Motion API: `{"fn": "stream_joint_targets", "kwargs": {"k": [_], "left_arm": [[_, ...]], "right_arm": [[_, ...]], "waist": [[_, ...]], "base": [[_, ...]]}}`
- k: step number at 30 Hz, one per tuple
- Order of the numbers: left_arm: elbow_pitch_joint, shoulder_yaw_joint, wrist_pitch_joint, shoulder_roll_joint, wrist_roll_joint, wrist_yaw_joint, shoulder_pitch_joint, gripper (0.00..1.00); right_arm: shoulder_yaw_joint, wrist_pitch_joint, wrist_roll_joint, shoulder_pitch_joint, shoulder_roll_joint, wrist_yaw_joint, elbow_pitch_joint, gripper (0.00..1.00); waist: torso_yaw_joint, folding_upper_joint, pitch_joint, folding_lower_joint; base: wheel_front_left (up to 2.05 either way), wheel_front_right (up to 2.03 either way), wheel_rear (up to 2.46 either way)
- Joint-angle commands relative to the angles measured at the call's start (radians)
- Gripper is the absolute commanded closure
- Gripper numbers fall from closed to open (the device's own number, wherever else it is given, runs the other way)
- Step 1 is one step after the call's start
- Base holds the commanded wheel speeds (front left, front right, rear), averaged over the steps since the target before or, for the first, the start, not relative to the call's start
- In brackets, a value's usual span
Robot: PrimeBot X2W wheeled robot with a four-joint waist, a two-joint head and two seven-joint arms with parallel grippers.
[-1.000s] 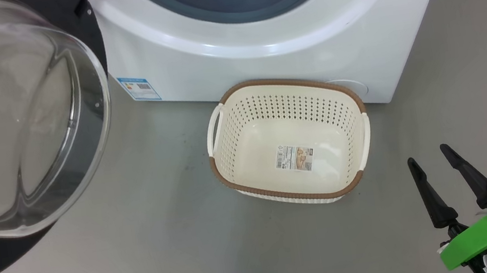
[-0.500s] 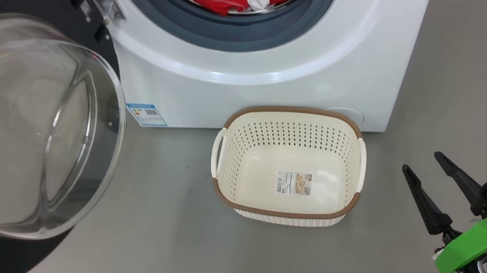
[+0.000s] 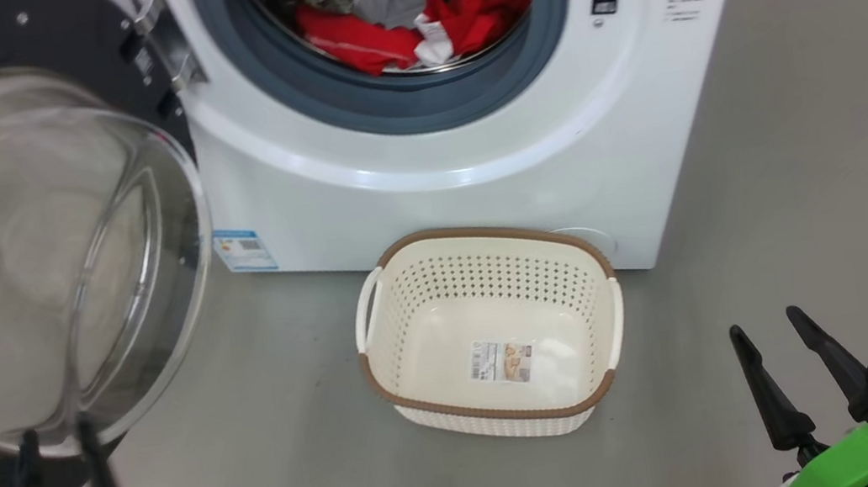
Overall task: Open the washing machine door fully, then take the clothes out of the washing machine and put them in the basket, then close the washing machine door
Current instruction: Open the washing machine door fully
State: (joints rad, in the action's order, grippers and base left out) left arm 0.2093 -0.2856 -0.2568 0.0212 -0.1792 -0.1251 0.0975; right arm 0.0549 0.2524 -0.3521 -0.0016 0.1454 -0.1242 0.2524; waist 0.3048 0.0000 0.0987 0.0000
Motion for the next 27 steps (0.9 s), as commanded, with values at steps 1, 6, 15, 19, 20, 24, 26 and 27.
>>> {"fn": "stream_joint_targets", "kwargs": {"k": [1, 6, 15, 19, 20, 24, 26, 27], "left_arm": [[-0.035, -0.013, -0.005, 0.029, -0.006, -0.005, -0.007, 0.01], [-0.054, 0.068, -0.005, 0.032, -0.009, -0.005, -0.051, 0.0], [-0.097, 0.217, -0.005, 0.071, -0.068, -0.005, -0.075, 0.0], [-0.106, 0.248, -0.005, 0.078, -0.079, -0.005, -0.078, 0.0], [-0.107, 0.252, -0.005, 0.078, -0.081, -0.005, -0.08, 0.0], [-0.105, 0.275, -0.005, 0.077, -0.089, -0.006, -0.079, 0.0], [-0.1, 0.291, -0.005, 0.075, -0.097, -0.006, -0.076, 0.0], [-0.1, 0.295, -0.005, 0.074, -0.101, -0.006, -0.073, 0.0]], "right_arm": [[0.013, 0.009, -0.008, 0.004, 0.005, -0.007, -0.024, 0.0], [-0.011, 0.009, -0.01, 0.019, 0.001, -0.007, -0.03, 0.0], [-0.065, 0.009, -0.011, 0.028, 0.002, -0.007, -0.045, 0.0], [-0.084, 0.009, -0.01, 0.028, 0.001, -0.007, -0.05, 0.0], [-0.088, 0.009, -0.011, 0.028, 0.001, -0.007, -0.051, 0.0], [-0.104, 0.009, -0.011, 0.033, 0.001, -0.007, -0.056, 0.0], [-0.117, 0.009, -0.011, 0.041, 0.0, -0.007, -0.061, 0.0], [-0.121, 0.009, -0.01, 0.045, -0.001, -0.007, -0.063, 0.0]], "waist": [[-0.027, 0.0, -0.018, 0.0], [-0.072, 0.0, -0.029, 0.0], [-0.169, 0.0, -0.019, 0.0], [-0.205, 0.0, -0.013, 0.0], [-0.214, 0.0, -0.01, 0.0], [-0.229, 0.0, -0.007, 0.0], [-0.236, 0.0, -0.006, 0.0], [-0.239, 0.0, -0.004, 0.0]], "base": [[0.0, 0.0, 0.0], [0.0, 0.0, 0.0], [0.0, 0.0, 0.0], [0.0, 0.0, 0.0], [0.0, 0.0, 0.0], [0.0, 0.0, 0.0], [0.0, 0.0, 0.0], [0.0, 0.0, 0.0]]}}
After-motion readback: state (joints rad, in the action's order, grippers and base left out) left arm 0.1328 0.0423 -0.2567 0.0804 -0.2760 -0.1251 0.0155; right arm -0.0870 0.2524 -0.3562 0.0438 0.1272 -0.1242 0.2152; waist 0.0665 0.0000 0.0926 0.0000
